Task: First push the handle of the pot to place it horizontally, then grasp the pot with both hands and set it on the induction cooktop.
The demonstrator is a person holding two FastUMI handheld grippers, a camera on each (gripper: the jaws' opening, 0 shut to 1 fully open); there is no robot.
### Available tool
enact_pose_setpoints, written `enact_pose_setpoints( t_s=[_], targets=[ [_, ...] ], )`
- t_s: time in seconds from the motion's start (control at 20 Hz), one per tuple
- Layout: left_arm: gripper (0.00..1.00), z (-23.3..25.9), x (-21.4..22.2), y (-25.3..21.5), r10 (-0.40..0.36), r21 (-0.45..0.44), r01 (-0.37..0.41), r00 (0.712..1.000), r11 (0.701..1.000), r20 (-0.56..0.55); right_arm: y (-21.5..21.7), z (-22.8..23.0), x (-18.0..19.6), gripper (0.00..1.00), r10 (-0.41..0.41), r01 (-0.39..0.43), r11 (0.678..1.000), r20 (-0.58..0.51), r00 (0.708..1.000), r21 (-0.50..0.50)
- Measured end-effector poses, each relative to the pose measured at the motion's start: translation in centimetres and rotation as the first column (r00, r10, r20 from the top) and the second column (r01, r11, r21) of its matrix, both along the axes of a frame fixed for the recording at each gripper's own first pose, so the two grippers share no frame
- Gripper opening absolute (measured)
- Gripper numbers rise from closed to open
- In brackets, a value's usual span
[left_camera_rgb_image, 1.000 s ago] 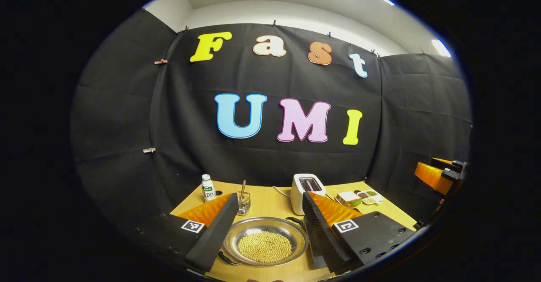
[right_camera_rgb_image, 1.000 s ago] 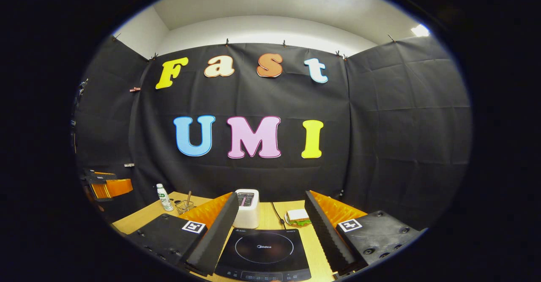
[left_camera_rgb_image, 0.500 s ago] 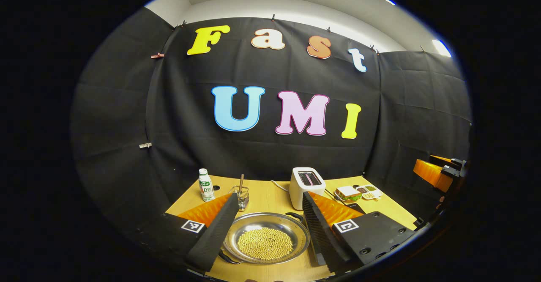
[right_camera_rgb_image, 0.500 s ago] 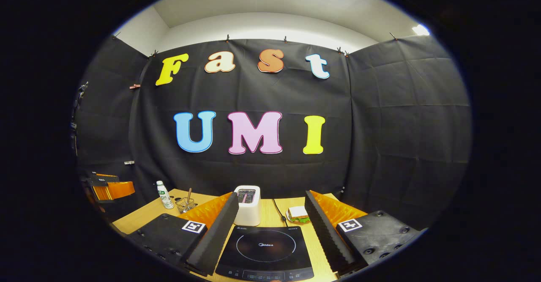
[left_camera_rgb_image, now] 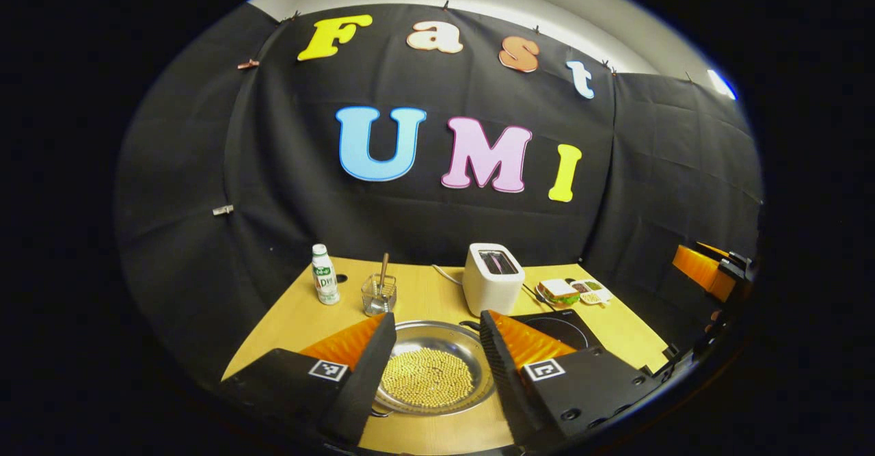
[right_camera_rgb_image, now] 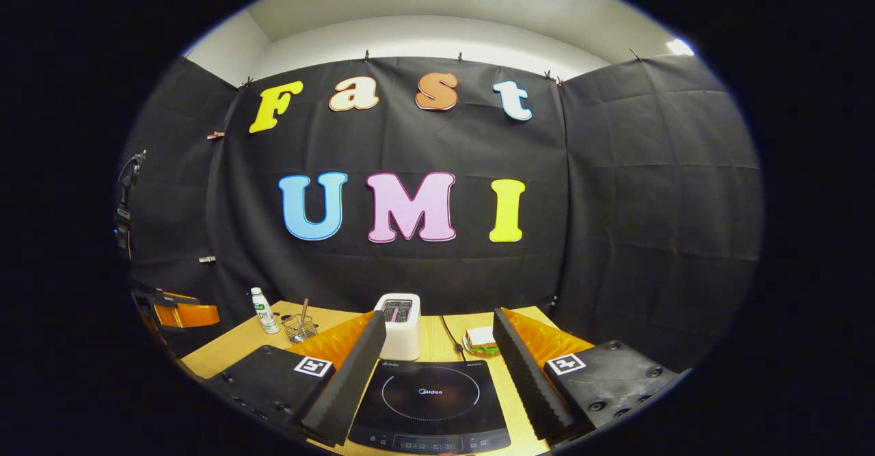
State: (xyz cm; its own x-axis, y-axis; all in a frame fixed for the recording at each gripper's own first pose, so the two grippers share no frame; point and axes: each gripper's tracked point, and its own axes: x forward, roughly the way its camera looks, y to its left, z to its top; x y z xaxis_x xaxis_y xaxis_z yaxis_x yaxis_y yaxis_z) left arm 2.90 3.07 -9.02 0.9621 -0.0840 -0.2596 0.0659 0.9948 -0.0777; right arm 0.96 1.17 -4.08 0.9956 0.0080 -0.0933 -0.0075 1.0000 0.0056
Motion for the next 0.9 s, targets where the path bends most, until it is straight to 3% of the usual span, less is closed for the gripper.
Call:
enact_pose_setpoints(
  t_s=[0.25,0.3,0.35,0.45,0.75,0.9],
  targets=[
    [0.38,-4.5,-0.3,0.7,-0.038,0.000,0.038,0.991,0.999,-0.131,0.2,-0.5,-0.2,0.98,-0.001,0.001,1.000,-0.007,1.000,-0.005],
    [0.39,-5.2,-0.4,0.9,-0.043,0.007,0.045,0.988,0.999,-0.148,0.3,-0.6,-0.2,0.98,-0.001,0.001,1.000,-0.007,1.000,-0.005],
    [0.26,-6.1,-0.6,0.8,-0.056,0.011,0.059,0.984,0.998,-0.166,0.3,-0.9,-0.2,0.98,-0.002,0.002,1.000,-0.013,1.000,-0.007],
    [0.17,-8.0,-1.2,0.4,-0.085,0.006,0.088,0.974,0.996,-0.210,0.2,-1.4,-0.3,0.98,-0.006,0.005,1.000,-0.028,1.000,-0.010],
    [0.05,-12.1,-2.8,0.1,-0.130,-0.007,0.134,0.946,0.991,-0.298,0.3,-1.7,-0.6,0.98,-0.017,0.017,1.000,-0.031,0.999,-0.004],
    [0.05,-14.9,-3.4,0.9,-0.115,0.026,0.134,0.921,0.991,-0.372,0.5,-2.2,-0.7,0.98,-0.018,0.018,1.000,-0.043,0.999,-0.009]
  ],
)
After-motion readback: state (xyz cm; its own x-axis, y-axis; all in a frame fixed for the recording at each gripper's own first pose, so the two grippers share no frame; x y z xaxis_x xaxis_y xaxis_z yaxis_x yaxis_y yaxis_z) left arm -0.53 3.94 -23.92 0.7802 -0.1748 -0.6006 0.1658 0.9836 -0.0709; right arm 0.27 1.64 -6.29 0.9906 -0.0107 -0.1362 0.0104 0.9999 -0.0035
